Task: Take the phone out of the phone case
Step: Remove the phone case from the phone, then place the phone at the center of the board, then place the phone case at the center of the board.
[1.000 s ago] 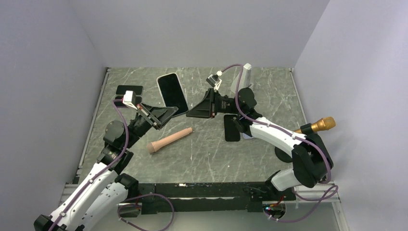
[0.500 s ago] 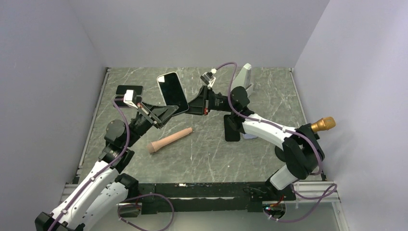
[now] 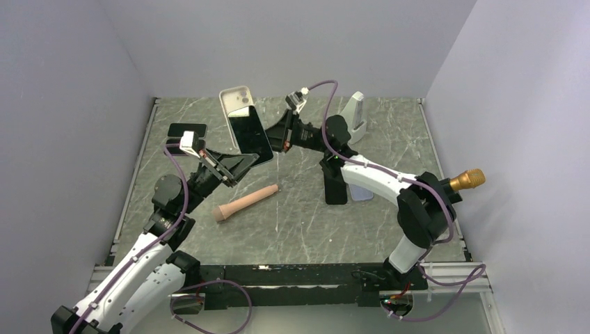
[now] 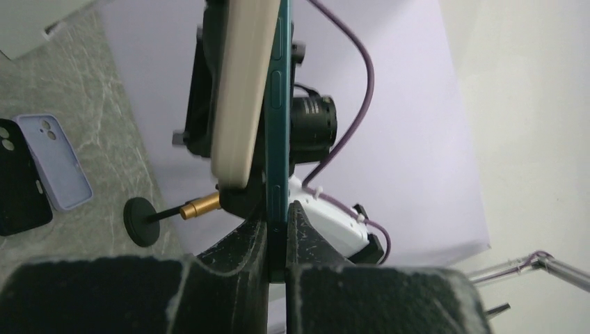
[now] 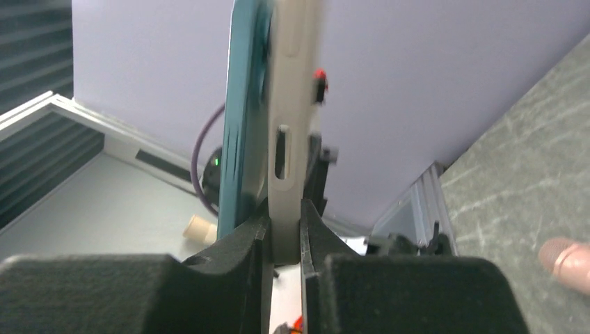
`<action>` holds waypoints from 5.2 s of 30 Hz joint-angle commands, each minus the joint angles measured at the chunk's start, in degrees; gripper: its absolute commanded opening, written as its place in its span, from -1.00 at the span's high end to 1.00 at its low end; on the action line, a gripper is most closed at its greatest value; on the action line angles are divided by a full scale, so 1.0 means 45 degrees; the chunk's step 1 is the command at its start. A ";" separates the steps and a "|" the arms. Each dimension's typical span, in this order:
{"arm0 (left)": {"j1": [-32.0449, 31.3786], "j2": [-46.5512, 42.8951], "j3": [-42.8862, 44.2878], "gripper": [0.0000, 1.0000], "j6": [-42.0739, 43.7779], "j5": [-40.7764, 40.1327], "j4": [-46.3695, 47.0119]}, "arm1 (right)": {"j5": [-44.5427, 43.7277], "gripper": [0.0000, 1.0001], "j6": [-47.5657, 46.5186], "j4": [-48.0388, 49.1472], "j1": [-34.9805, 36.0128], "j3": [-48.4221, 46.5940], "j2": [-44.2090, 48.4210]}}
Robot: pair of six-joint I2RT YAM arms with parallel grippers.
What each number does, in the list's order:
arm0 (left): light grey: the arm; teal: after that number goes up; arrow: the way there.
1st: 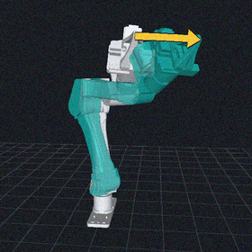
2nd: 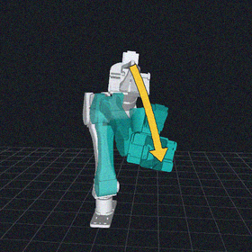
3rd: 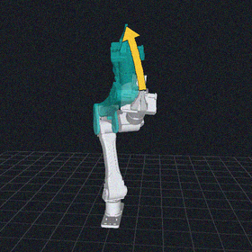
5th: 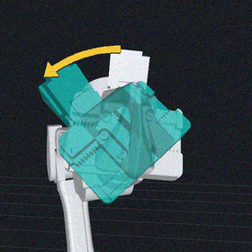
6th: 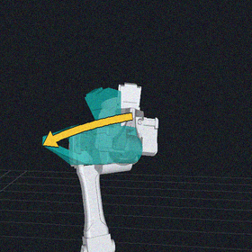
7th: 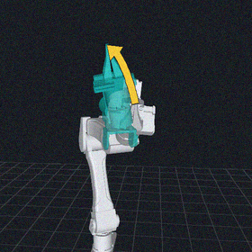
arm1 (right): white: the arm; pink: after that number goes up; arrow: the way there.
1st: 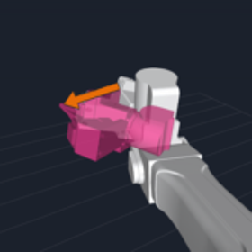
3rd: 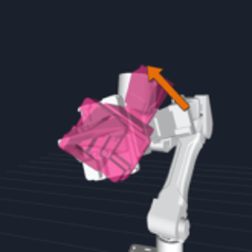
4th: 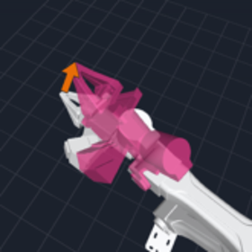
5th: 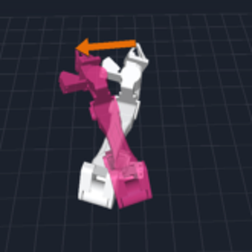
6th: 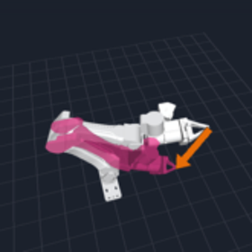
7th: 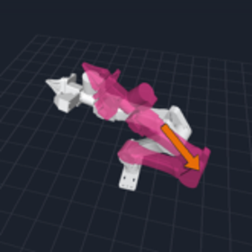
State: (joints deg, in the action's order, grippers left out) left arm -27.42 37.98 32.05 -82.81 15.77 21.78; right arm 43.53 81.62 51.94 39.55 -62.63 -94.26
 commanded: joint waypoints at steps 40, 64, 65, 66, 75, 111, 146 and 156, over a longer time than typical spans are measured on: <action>0.3799 0.3870 -0.0676 1.00 0.0283 -1.0353 -0.3369 | -0.9076 1.00 -0.8346 -1.5910 0.0178 0.1518 0.7460; 0.6737 1.0449 -0.3050 1.00 -0.2252 -0.9109 0.4508 | -0.8638 1.00 -0.8155 -1.5288 0.0176 0.2053 0.8425; 0.6733 1.0667 -0.3027 1.00 -0.2310 -0.9117 0.4649 | -0.8648 1.00 -0.8158 -1.5248 0.0178 0.2088 0.8480; 0.6735 1.0856 -0.2959 1.00 -0.2308 -0.9062 0.4769 | -0.8680 1.00 -0.8141 -1.5212 0.0176 0.2141 0.8516; 0.6713 1.2215 -0.2287 0.95 -0.2895 -0.8263 0.4696 | -0.8446 1.00 -0.7944 -1.4874 0.0171 0.2557 0.8369; 0.7492 0.4699 -0.0091 -0.99 0.2027 -0.2037 -0.6963 | -0.2969 1.00 -0.7372 -1.1852 -0.2674 0.5165 0.5256; 0.3505 -0.0534 0.2352 -0.99 0.9755 0.0662 -1.0886 | -0.6512 -0.40 -0.9102 -1.4107 -0.2830 0.4706 0.4552; 0.3496 -0.1832 0.5440 -0.99 1.0771 -0.1164 -1.0296 | -1.0547 -1.00 -1.1896 -1.9703 -0.2600 0.0377 0.8470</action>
State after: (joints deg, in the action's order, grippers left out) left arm -11.51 32.67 50.94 -38.09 14.72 -27.99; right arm 6.66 35.11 -24.56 27.79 -53.15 -61.71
